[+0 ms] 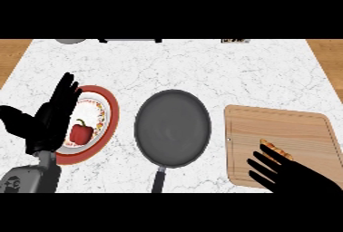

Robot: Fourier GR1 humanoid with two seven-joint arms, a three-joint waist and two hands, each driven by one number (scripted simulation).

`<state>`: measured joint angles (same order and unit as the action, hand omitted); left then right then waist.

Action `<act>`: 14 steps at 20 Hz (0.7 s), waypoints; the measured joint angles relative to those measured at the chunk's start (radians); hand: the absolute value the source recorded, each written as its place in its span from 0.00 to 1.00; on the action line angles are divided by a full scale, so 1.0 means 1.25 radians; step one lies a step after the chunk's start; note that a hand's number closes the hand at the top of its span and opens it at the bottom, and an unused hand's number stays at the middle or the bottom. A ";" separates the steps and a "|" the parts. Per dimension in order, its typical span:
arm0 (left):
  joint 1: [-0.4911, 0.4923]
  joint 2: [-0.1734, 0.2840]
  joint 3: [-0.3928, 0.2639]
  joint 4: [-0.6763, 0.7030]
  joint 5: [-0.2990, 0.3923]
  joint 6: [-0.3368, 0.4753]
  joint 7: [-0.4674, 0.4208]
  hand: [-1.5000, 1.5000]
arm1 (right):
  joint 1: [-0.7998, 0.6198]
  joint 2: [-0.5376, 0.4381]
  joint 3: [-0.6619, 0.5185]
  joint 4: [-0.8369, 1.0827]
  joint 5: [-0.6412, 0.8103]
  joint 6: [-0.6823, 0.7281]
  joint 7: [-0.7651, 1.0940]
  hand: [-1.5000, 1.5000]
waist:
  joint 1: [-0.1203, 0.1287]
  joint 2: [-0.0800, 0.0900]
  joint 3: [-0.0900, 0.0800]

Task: Pick the croissant from the cutting board and place it in the pan

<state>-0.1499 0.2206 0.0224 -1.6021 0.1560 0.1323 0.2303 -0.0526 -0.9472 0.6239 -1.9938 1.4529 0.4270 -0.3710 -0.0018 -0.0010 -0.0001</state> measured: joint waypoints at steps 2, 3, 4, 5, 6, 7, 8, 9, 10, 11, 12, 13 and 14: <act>-0.010 0.003 0.009 0.008 0.002 -0.007 0.002 0.50 | 0.012 0.026 0.006 0.014 0.034 -0.004 0.013 0.00 | 0.000 0.000 0.000; -0.006 -0.002 0.009 0.018 -0.001 -0.010 -0.013 0.50 | 0.010 0.041 0.009 0.032 0.049 -0.010 0.015 0.00 | 0.000 0.000 0.000; -0.017 0.002 0.017 0.024 0.004 -0.014 -0.005 0.50 | -0.004 0.059 0.008 0.047 0.059 -0.003 0.012 0.00 | 0.001 0.001 0.000; -0.013 0.005 0.023 0.022 0.008 -0.022 -0.006 0.50 | -0.004 0.075 0.008 0.066 0.071 -0.011 0.012 0.00 | 0.002 0.001 0.000; -0.015 0.004 0.025 0.034 0.007 -0.027 -0.014 0.50 | -0.015 0.087 0.000 0.081 0.074 -0.008 0.001 0.00 | 0.002 0.001 0.000; -0.015 0.000 0.021 0.022 0.000 -0.021 -0.003 0.50 | -0.024 0.098 -0.007 0.097 0.079 -0.009 -0.009 0.00 | 0.003 0.001 0.000; -0.012 -0.005 0.019 0.023 -0.003 -0.021 -0.007 0.50 | -0.024 0.108 -0.012 0.119 0.086 -0.024 -0.015 0.00 | 0.003 0.001 0.000; -0.010 -0.005 0.021 0.014 -0.003 -0.022 -0.001 0.50 | -0.020 0.116 -0.015 0.130 0.096 -0.033 -0.020 0.00 | 0.003 0.001 0.000; -0.019 -0.007 0.022 0.023 -0.008 -0.021 -0.003 0.50 | -0.029 0.124 -0.020 0.141 0.102 -0.029 -0.033 0.00 | 0.002 0.001 0.000; -0.015 -0.009 0.022 0.016 -0.010 -0.021 0.000 0.50 | -0.038 0.136 -0.020 0.163 0.113 -0.030 -0.040 0.00 | 0.003 0.001 0.000; -0.010 -0.011 0.023 0.014 -0.010 -0.023 0.000 0.50 | -0.043 0.144 -0.026 0.179 0.121 -0.032 -0.048 0.00 | 0.003 0.001 0.000; -0.001 -0.010 0.024 0.003 -0.010 -0.026 0.002 0.50 | -0.034 0.142 -0.031 0.189 0.130 -0.042 -0.051 0.00 | 0.003 0.001 0.000; -0.001 -0.013 0.026 0.008 -0.010 -0.029 -0.004 0.50 | -0.038 0.156 -0.031 0.207 0.142 -0.045 -0.053 0.00 | 0.003 0.001 0.000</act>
<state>-0.1511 0.2044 0.0546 -1.5920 0.1441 0.0961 0.2258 -0.1004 -0.7517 0.5856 -1.7351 1.6310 0.3712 -0.4379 0.0021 -0.0001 0.0000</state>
